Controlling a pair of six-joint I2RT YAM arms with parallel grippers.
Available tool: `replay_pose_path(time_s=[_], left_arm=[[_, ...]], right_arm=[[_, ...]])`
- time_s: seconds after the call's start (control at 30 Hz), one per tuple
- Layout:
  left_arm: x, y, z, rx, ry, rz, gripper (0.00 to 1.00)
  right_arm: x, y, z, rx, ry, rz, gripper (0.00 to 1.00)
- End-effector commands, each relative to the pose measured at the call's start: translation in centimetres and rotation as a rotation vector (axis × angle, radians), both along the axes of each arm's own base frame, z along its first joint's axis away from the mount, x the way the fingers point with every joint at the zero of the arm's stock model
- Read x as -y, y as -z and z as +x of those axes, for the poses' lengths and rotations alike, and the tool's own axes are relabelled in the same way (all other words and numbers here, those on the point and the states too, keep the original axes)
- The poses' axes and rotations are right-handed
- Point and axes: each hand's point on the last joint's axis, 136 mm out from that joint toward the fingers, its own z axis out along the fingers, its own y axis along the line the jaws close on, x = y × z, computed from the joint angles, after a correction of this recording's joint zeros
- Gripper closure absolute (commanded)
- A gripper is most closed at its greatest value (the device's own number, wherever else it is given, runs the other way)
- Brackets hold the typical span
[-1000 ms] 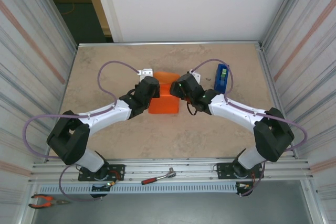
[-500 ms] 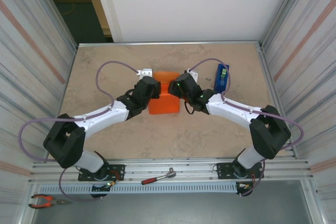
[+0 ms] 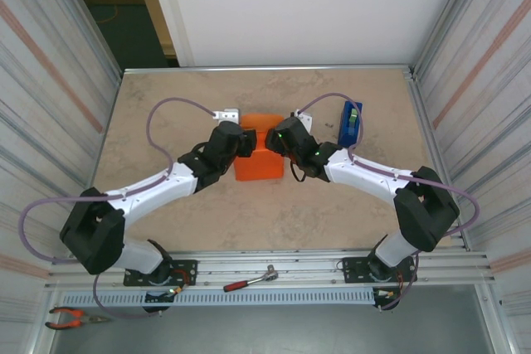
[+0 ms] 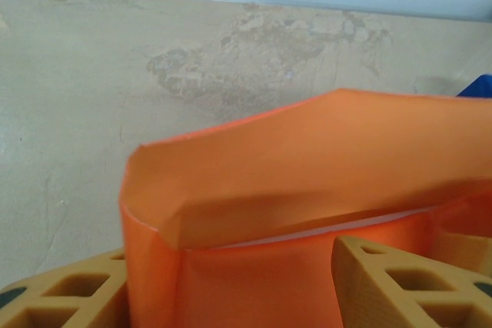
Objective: Wrap the gift box in paper
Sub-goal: Fold the wrapping paper for the gift box.
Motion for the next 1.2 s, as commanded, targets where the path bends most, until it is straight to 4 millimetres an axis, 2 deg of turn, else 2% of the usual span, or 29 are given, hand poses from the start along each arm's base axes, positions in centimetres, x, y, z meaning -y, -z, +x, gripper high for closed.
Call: replay_pose_path(time_s=[0.0, 0.13, 0.33, 0.4, 0.53, 0.63, 0.7, 0.93, 0.97, 1.0, 1.07, 1.1, 1.13, 1.17], left_arm=[[-0.7, 1.8, 0.5, -0.016, -0.046, 0.053, 0.41], [-1.0, 3.1, 0.6, -0.032, -0.068, 0.113, 0.41], [-1.6, 3.9, -0.1, -0.05, -0.08, 0.138, 0.43], [-1.8, 3.9, -0.2, -0.054, -0.084, 0.14, 0.43], [-1.7, 4.1, -0.4, -0.058, -0.081, 0.144, 0.43], [-1.5, 4.2, -0.5, -0.059, -0.08, 0.144, 0.43], [-1.5, 4.3, -0.5, -0.062, -0.077, 0.147, 0.43], [-1.4, 4.3, -0.6, -0.063, -0.076, 0.15, 0.44], [-1.4, 4.3, -0.6, -0.062, -0.076, 0.151, 0.44], [-1.4, 4.3, -0.6, -0.062, -0.078, 0.152, 0.44], [-1.4, 4.3, -0.7, -0.062, -0.078, 0.153, 0.44], [-1.3, 4.2, -0.7, -0.062, -0.076, 0.153, 0.44], [-1.4, 4.3, -0.7, -0.063, -0.077, 0.154, 0.44], [-1.4, 4.2, -0.7, -0.062, -0.077, 0.153, 0.44]], right_arm=[[1.0, 4.8, -2.5, -0.15, -0.034, -0.135, 0.32], [0.7, 3.7, -2.2, -0.14, -0.058, -0.127, 0.31], [0.4, -1.5, -1.0, -0.059, -0.112, -0.067, 0.25], [0.5, -2.6, -0.9, -0.036, -0.119, -0.078, 0.25], [0.7, -2.8, -0.7, -0.019, -0.131, -0.115, 0.26], [0.9, -2.1, -0.5, -0.022, -0.128, -0.144, 0.3], [0.9, -1.8, -0.3, -0.016, -0.126, -0.161, 0.38], [1.0, -1.8, 0.5, 0.01, -0.133, -0.2, 0.95], [1.0, -2.0, 0.5, 0.012, -0.135, -0.197, 0.96], [0.9, -2.3, 0.5, 0.016, -0.138, -0.193, 0.91], [0.8, -2.7, 0.6, 0.023, -0.142, -0.185, 0.57], [0.8, -2.7, 0.6, 0.022, -0.143, -0.185, 0.55], [0.7, -2.8, 0.7, 0.023, -0.144, -0.185, 0.58], [0.7, -2.9, 0.7, 0.023, -0.146, -0.183, 0.77]])
